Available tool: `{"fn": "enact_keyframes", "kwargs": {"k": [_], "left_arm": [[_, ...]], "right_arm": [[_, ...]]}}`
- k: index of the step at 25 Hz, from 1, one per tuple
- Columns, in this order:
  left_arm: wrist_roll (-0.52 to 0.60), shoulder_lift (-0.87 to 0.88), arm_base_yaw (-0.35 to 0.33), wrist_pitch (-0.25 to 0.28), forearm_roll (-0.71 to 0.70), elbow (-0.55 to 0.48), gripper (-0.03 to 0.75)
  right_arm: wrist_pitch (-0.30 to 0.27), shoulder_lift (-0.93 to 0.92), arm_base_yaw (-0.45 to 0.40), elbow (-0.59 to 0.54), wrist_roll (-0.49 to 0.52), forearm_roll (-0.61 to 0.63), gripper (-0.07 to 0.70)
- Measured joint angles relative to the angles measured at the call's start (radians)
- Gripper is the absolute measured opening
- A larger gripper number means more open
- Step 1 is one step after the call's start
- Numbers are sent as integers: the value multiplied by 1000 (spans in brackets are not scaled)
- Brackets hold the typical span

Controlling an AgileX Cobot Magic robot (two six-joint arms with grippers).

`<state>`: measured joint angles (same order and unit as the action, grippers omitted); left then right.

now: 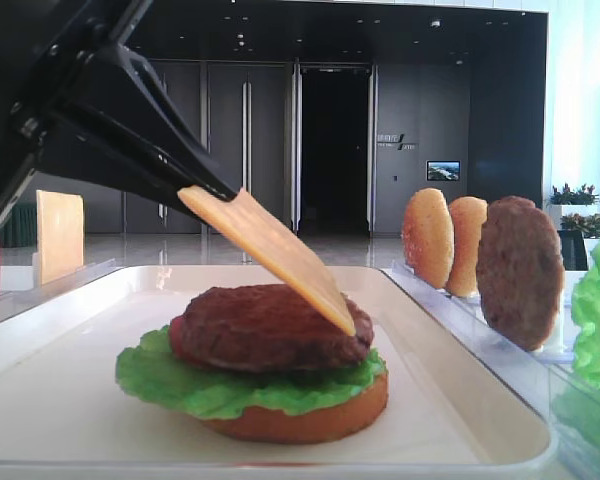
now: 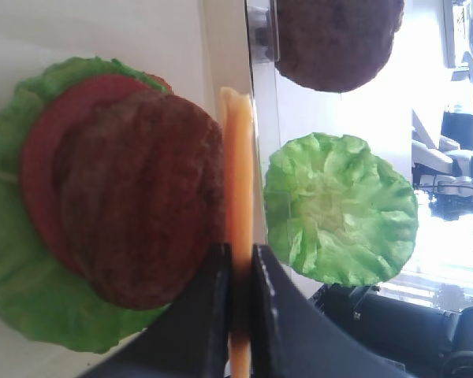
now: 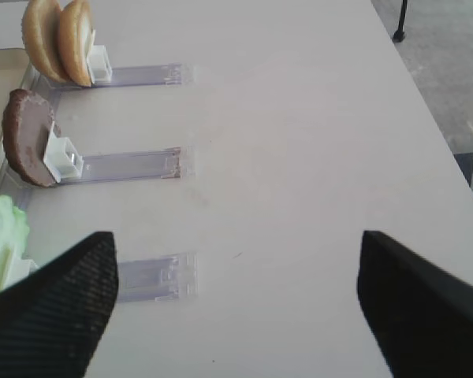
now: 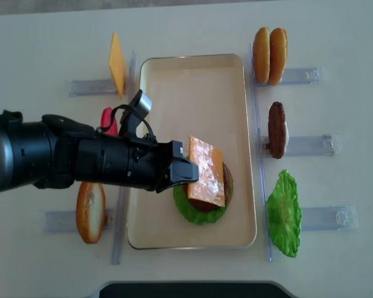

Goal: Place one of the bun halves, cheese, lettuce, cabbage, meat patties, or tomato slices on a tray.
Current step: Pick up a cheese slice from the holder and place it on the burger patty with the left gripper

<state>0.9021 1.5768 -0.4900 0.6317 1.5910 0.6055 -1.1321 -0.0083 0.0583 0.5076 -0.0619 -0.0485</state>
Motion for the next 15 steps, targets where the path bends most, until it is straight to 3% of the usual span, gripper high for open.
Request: {"fn": "enact_keyframes", "kwargs": {"k": [15], "left_arm": [[-18,1,0,-20,-1,0,32]], "right_arm": [[0,0,0,0,1,0,587]]}}
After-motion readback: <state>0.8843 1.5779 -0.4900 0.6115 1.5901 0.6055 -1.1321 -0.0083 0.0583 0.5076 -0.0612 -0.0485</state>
